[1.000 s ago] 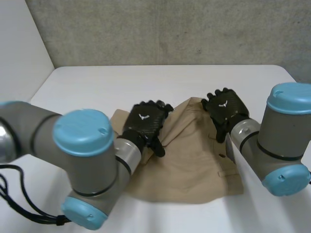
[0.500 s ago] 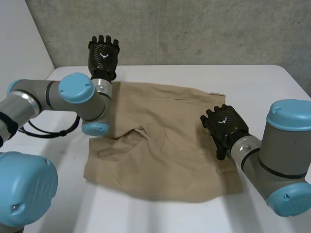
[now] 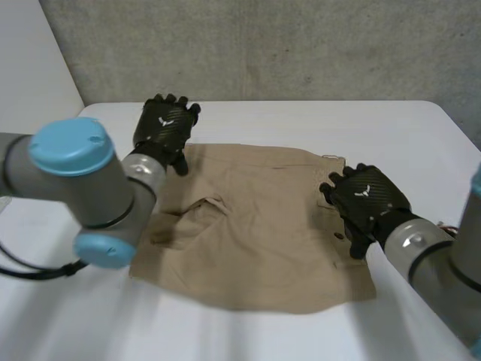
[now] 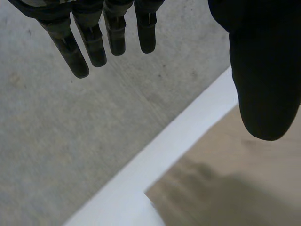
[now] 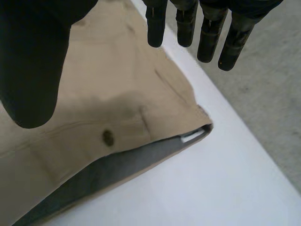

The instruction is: Fold the shorts.

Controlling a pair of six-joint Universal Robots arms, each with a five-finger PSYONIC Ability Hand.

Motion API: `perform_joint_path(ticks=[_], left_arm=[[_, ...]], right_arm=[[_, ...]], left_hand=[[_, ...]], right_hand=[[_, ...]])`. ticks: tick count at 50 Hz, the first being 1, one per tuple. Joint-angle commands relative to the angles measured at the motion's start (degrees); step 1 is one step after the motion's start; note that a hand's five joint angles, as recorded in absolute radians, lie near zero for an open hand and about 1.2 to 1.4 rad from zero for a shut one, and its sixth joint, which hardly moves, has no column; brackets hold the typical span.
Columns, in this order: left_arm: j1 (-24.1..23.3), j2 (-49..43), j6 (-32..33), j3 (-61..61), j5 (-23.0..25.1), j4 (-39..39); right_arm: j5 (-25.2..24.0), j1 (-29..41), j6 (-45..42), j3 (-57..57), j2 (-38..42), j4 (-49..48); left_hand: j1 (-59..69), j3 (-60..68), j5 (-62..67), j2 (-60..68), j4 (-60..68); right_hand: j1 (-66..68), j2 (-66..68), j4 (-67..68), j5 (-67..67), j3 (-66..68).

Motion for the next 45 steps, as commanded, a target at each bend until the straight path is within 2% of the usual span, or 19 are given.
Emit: perform_joint_path(ticks=[1, 6, 9, 12, 15, 20, 26, 27, 29, 32, 45], left_arm=[[0.02, 13.36, -10.43, -12.7, 0.4, -9.93], [-0.07, 19.35, -14.13, -18.51, 0.67, -15.31], [0.02, 22.6, -15.1, -22.03, 1.02, -18.12], [0.02, 25.5, -15.11, -24.92, 2.51, -20.84], [0.02, 27.18, -15.02, -26.51, 4.79, -23.22], [0.46, 28.67, -14.41, -29.41, 9.97, -30.32], [1.25, 28.41, -13.44, -31.35, 10.95, -32.72], [1.34, 28.33, -13.26, -31.53, 10.95, -32.63], [1.95, 27.97, -12.73, -31.79, 10.95, -32.54], [3.0, 27.19, -12.21, -31.79, 10.86, -31.67], [6.88, 20.33, -11.94, -31.09, 9.99, -22.18]], right_arm=[[-8.56, -4.09, -0.35, 3.11, -2.82, 9.22], [-11.21, -6.81, -2.54, 6.01, -4.14, 10.9], [-12.18, -8.4, -5.71, 8.04, -4.93, 11.26], [-12.44, -8.92, -7.2, 9.09, -5.46, 12.39], [-12.88, -9.37, -7.21, 9.62, -5.46, 13.36], [-14.46, -10.42, -7.82, 11.73, -5.29, 13.72], [-16.92, -11.04, -7.82, 12.08, -4.32, 12.75], [-17.27, -11.12, -7.74, 12.0, -3.71, 11.79], [-17.45, -11.04, -7.47, 11.91, -2.48, 10.3], [-17.28, -10.86, -7.03, 11.56, 0.24, 6.69], [-16.92, -10.42, -7.03, 10.06, 5.35, -1.22]], left_hand=[[6.45, 7.0, 8.28, 7.66, 7.58], [15.2, 15.74, 17.02, 16.41, 16.32], [25.96, 26.5, 27.78, 27.16, 27.08], [37.03, 37.58, 38.85, 38.24, 38.16], [39.6, 40.15, 41.43, 40.81, 40.73], [39.78, 40.32, 41.6, 40.99, 40.91], [31.55, 32.1, 33.37, 32.76, 32.68], [29.87, 30.41, 31.69, 31.08, 30.99], [22.97, 23.52, 24.8, 24.18, 24.1], [19.94, 20.48, 21.76, 21.15, 21.06], [18.24, 18.79, 20.07, 19.45, 19.37]], right_hand=[[11.56, 10.59, 9.83, 9.19, 10.8], [27.58, 26.6, 25.85, 25.21, 26.82], [37.83, 36.86, 36.1, 35.46, 37.07], [43.73, 42.76, 42.0, 41.36, 42.97], [46.94, 45.97, 45.21, 44.57, 46.18], [46.45, 45.47, 44.72, 44.08, 45.69], [37.73, 36.75, 36.0, 35.36, 36.97], [28.7, 27.73, 26.97, 26.33, 27.94], [25.43, 24.45, 23.7, 23.06, 24.67], [22.73, 21.76, 21.0, 20.36, 21.97], [23.73, 22.76, 22.0, 21.36, 22.97]])
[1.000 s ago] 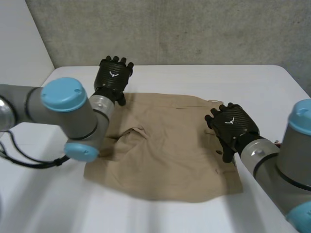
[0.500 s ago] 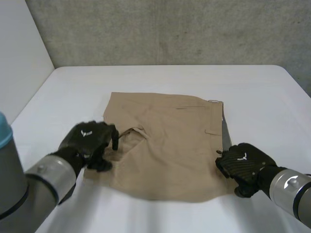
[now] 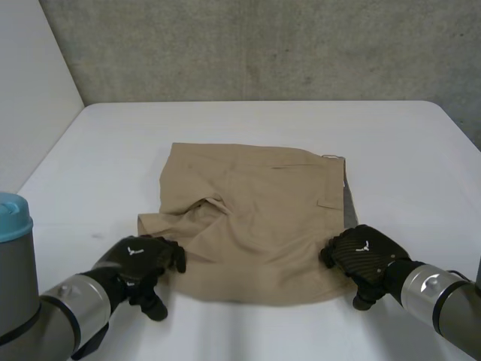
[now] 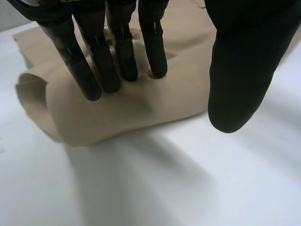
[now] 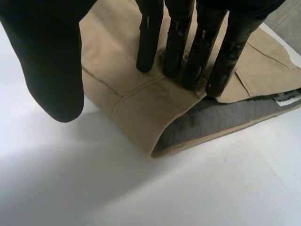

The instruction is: Fold the shorts.

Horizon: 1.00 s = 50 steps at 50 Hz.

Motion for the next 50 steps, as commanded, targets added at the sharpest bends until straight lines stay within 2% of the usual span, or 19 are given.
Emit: perform_joint_path(ticks=[1, 9, 17, 25, 32, 37, 50], left_arm=[[1.88, -3.67, 0.01, 0.67, -0.49, 5.55], [2.41, -7.36, 0.01, 2.25, -3.04, 9.16], [2.24, -10.79, 0.01, 3.83, -3.83, 12.32], [1.8, -13.51, 1.42, 4.71, -4.1, 16.89], [1.8, -15.01, 6.07, 4.62, -4.27, 20.23], [1.71, -15.62, 9.24, 4.36, -5.41, 20.67], [1.53, -16.41, 9.86, 4.54, -6.3, 20.76]], right_arm=[[0.1, 0.04, -0.03, -0.72, 2.11, -4.25], [1.42, 0.13, -0.03, -1.95, 4.22, -6.89], [3.88, 0.13, -0.03, -3.27, 6.42, -9.0], [5.02, 0.13, -0.03, -3.88, 7.3, -11.64], [5.28, 0.22, 0.24, -4.59, 8.09, -11.73], [7.3, 0.31, 3.39, -5.47, 8.61, -11.64], [7.83, 1.1, 5.42, -5.99, 8.7, -11.55]], left_hand=[[2.09, 2.09, 2.94, 2.5, 2.65], [1.92, 1.92, 2.77, 2.34, 2.48], [-0.09, -0.1, 0.76, 0.32, 0.46], [-0.09, -0.1, 0.76, 0.32, 0.46], [-0.09, -0.1, 0.76, 0.32, 0.46], [0.07, 0.07, 0.92, 0.48, 0.63], [0.92, 0.91, 1.76, 1.33, 1.47]], right_hand=[[7.69, 3.0, 4.23, 3.94, 4.28], [10.22, 5.52, 6.75, 6.46, 6.8], [20.3, 15.6, 16.84, 16.54, 16.89], [52.01, 47.32, 48.55, 48.26, 48.6], [52.04, 47.35, 48.58, 48.29, 48.63], [52.04, 47.35, 48.58, 48.29, 48.63], [52.04, 47.35, 48.58, 48.29, 48.63]])
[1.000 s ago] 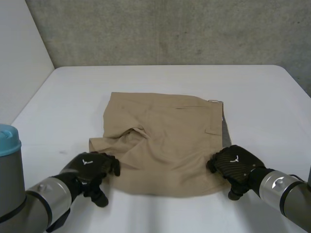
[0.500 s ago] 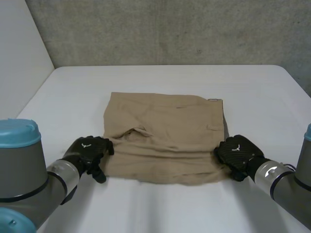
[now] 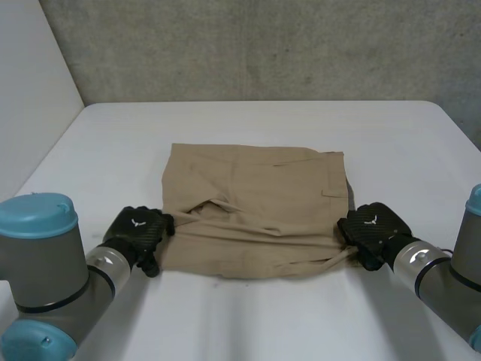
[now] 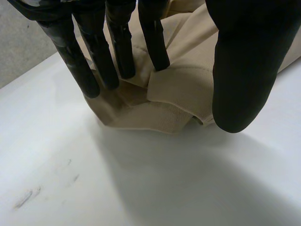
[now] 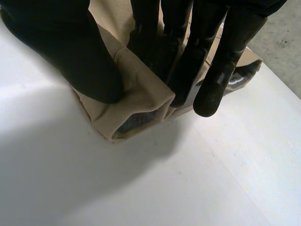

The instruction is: Fold the shorts.

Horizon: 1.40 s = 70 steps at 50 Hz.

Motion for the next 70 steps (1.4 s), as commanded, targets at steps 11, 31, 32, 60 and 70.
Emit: perform_joint_path(ticks=[11, 31, 32, 60, 70], left_arm=[[-0.46, -2.24, -0.32, 0.59, 0.07, 0.43], [-1.69, 12.94, -7.34, 2.78, 2.17, -7.29], [-1.69, 14.53, -8.14, 3.22, 2.7, -8.44], [3.84, 15.0, -15.26, 33.46, 10.88, -33.85], [3.67, -5.4, -14.82, 42.41, 10.44, -33.32]], right_arm=[[0.21, 1.68, 0.19, 0.01, 0.52, -0.02], [8.99, 2.91, 0.1, -2.71, -6.67, 4.19], [9.26, 2.91, 0.19, -3.24, -8.08, 5.33], [9.43, 4.84, 2.12, -32.95, -12.86, 29.25], [9.96, 6.69, 2.83, -37.08, 1.65, 25.48]], left_hand=[[6.33, 5.6, 6.46, 5.92, 6.28], [50.73, 49.99, 50.86, 50.31, 50.68], [50.73, 49.99, 50.86, 50.31, 50.68], [50.73, 49.99, 50.86, 50.31, 50.68], [50.73, 49.99, 50.86, 50.31, 50.68]], right_hand=[[27.45, 12.65, 11.96, 14.25, 12.84], [27.45, 12.65, 11.96, 14.25, 12.84], [27.45, 12.65, 11.96, 14.25, 12.84], [27.45, 12.65, 11.96, 14.25, 12.84], [27.45, 12.65, 11.96, 14.25, 12.84]])
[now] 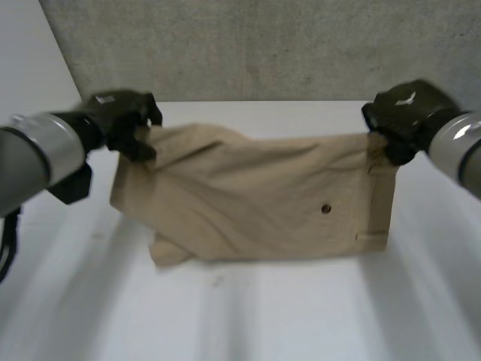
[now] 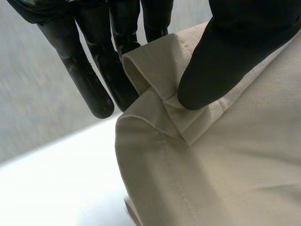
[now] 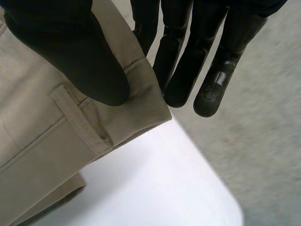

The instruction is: Fold the shorts.

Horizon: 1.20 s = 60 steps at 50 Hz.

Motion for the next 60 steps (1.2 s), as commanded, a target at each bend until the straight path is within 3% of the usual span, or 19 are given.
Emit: perform_joint_path(ticks=[1, 5, 11, 14, 18, 31, 38, 42, 48, 57, 60], left_arm=[[0.03, -13.17, 0.22, 8.01, -0.23, 0.86], [-0.41, -15.91, 0.04, 16.44, -1.1, 6.65], [-1.37, -14.68, -0.58, 28.93, -6.37, 23.08], [-1.99, -11.27, -0.58, 31.92, -8.22, 27.92], [-2.34, -7.14, -0.84, 29.66, -8.67, 28.38], [-3.66, 5.97, -2.86, -5.47, -8.32, 29.34], [-3.57, 6.42, -2.77, -22.81, -8.23, 32.23], [-4.36, 1.78, -2.25, -31.68, -7.88, 36.45], [-7.17, -4.57, -1.63, -33.37, -8.05, 34.53], [-6.74, -0.36, -1.19, -33.64, -7.96, 27.24], [-6.65, 1.14, -0.05, -34.69, -7.96, 25.39]], right_arm=[[0.54, 1.53, 0.66, -3.02, 9.86, -4.93], [3.34, 3.55, 1.98, -6.62, 12.51, -13.98], [7.66, 5.14, 5.75, -14.53, 11.37, -31.64], [7.92, 5.75, 8.03, -15.5, 8.13, -39.1], [8.1, 5.93, 9.71, -15.24, 5.22, -43.09], [5.38, 6.1, 10.33, -4.61, 4.24, -38.44], [2.65, 5.75, 9.8, 4.25, 11.17, -32.65], [2.82, 5.75, 8.14, 8.21, 14.87, -28.69], [3.88, 5.4, 6.64, 12.35, 15.76, -23.23], [2.91, 5.31, 6.64, 21.32, 8.56, -22.79], [2.91, 5.31, 6.73, 24.74, 7.06, -22.88]], left_hand=[[18.08, 12.05, 14.89, 11.51, 11.27], [18.08, 12.05, 14.89, 11.51, 11.27], [18.08, 12.05, 14.89, 11.51, 11.27], [18.08, 12.05, 14.89, 11.51, 11.27], [18.08, 12.05, 14.89, 11.51, 11.27], [18.08, 12.05, 14.89, 11.51, 11.27], [18.08, 12.05, 14.89, 11.51, 11.27], [18.08, 12.05, 14.89, 11.51, 11.27], [18.08, 12.05, 14.89, 11.51, 11.27], [18.08, 12.05, 14.89, 11.51, 11.27], [11.23, 5.2, 8.05, 4.66, 4.42]], right_hand=[[25.9, 12.16, 11.71, 13.31, 12.17], [25.9, 12.16, 11.71, 13.31, 12.17], [25.9, 12.16, 11.71, 13.31, 12.17], [25.9, 12.16, 11.71, 13.31, 12.17], [25.9, 12.16, 11.71, 13.31, 12.17], [25.9, 12.16, 11.71, 13.31, 12.17], [25.9, 12.16, 11.71, 13.31, 12.17], [25.9, 12.16, 11.71, 13.31, 12.17], [25.9, 12.16, 11.71, 13.31, 12.17], [25.9, 12.16, 11.71, 13.31, 12.17], [25.9, 12.16, 11.71, 13.31, 12.17]])
